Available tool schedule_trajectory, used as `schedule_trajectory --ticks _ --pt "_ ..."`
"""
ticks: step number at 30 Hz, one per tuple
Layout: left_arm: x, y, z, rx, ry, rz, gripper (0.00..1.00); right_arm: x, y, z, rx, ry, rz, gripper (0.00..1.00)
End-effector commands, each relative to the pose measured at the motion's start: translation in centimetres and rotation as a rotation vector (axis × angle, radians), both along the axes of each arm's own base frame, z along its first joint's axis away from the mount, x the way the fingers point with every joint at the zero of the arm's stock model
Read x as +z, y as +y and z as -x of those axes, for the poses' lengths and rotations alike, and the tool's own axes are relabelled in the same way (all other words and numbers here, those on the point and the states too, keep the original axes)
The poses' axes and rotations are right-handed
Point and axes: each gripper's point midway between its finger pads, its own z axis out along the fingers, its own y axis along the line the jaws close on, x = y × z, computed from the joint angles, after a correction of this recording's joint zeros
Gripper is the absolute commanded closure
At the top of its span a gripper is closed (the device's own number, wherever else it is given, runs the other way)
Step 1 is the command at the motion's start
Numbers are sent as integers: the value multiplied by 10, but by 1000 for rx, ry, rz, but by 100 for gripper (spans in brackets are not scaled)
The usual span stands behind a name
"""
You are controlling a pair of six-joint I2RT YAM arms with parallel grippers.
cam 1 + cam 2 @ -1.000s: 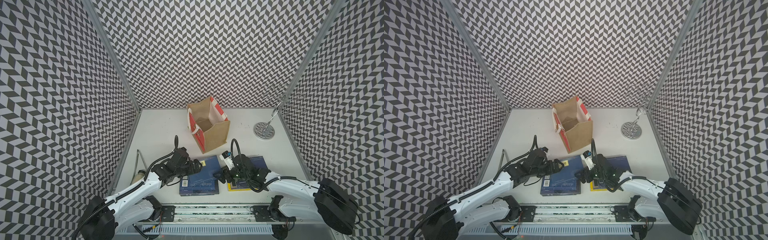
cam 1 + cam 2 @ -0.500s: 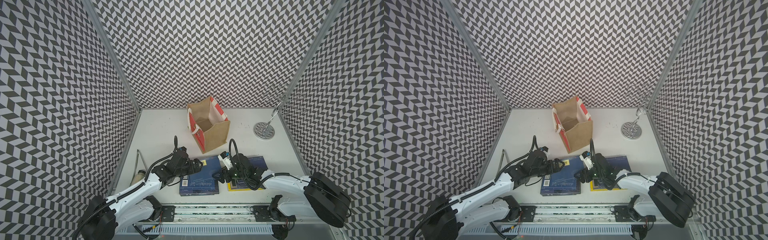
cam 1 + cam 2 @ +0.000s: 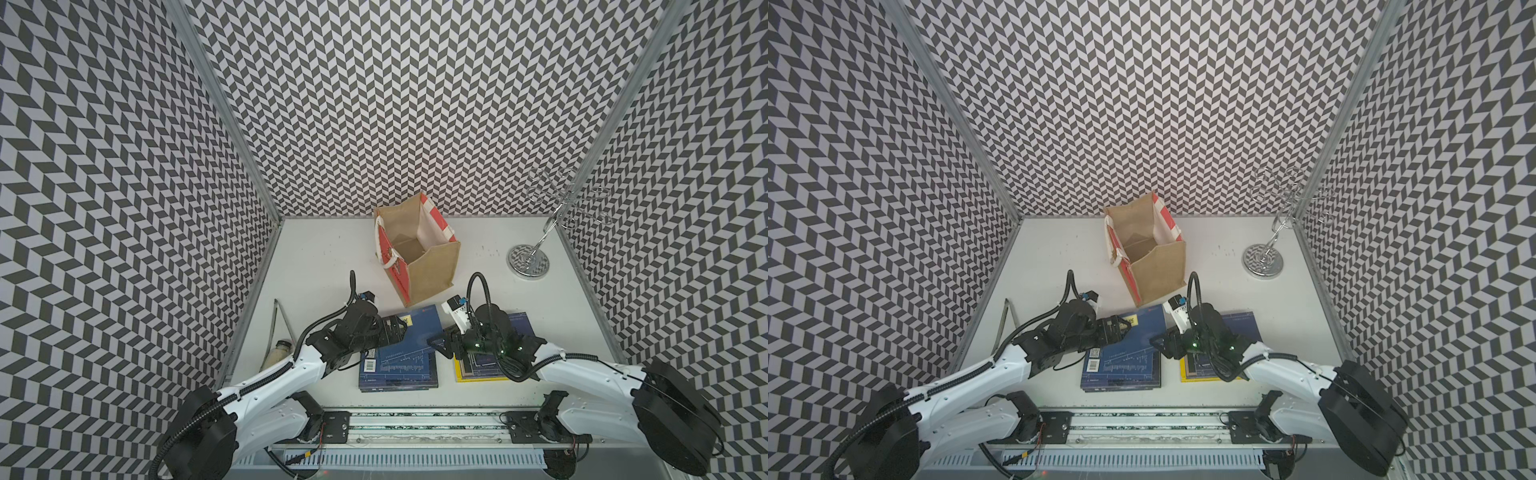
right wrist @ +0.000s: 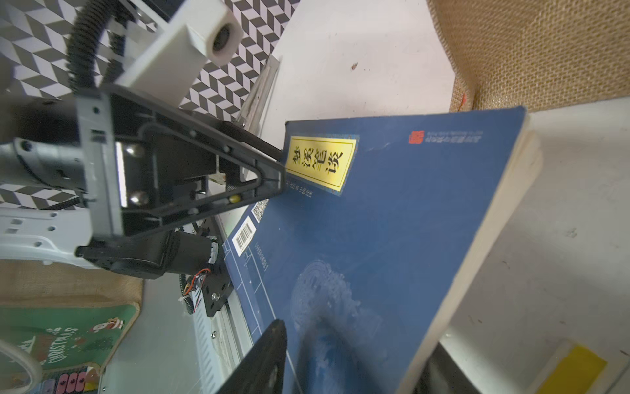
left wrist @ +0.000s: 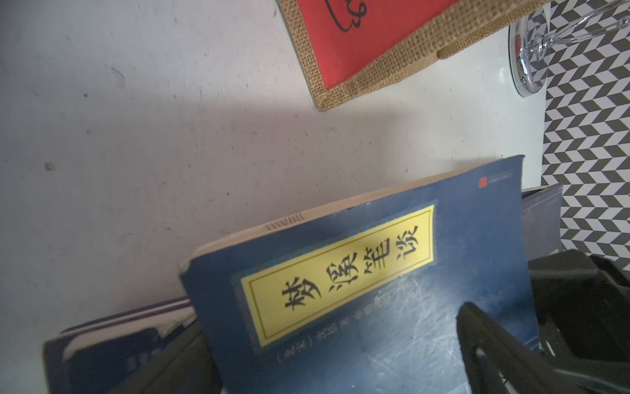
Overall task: Put the books into the canvas bag
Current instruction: Pick up the book from the book.
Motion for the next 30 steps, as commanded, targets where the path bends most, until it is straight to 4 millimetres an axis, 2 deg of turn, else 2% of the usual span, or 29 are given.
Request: schedule_trajectory --ticks 1,4,10,14,18,24,27,30 --pt "-44 16 26 -15 138 -101 1 20 8 -3 20 -49 -77 49" --pt "-45 16 26 -17 140 -102 1 18 10 -6 25 -41 -74 58" --pt "-41 18 26 -16 128 -112 1 19 8 -14 -6 -46 -62 66" --pt "-30 26 22 14 114 -146 0 22 8 -15 -6 -56 -46 77" --pt "5 32 12 69 40 -124 0 28 9 -14 18 -68 -29 85" --pt "78 38 -11 110 -75 -54 1 39 7 -6 73 -80 9 90" --pt "110 39 -28 105 -155 -32 0 55 3 -3 85 -113 10 95" --pt "140 42 -49 111 -230 -16 0 78 -3 -2 65 -167 -3 100"
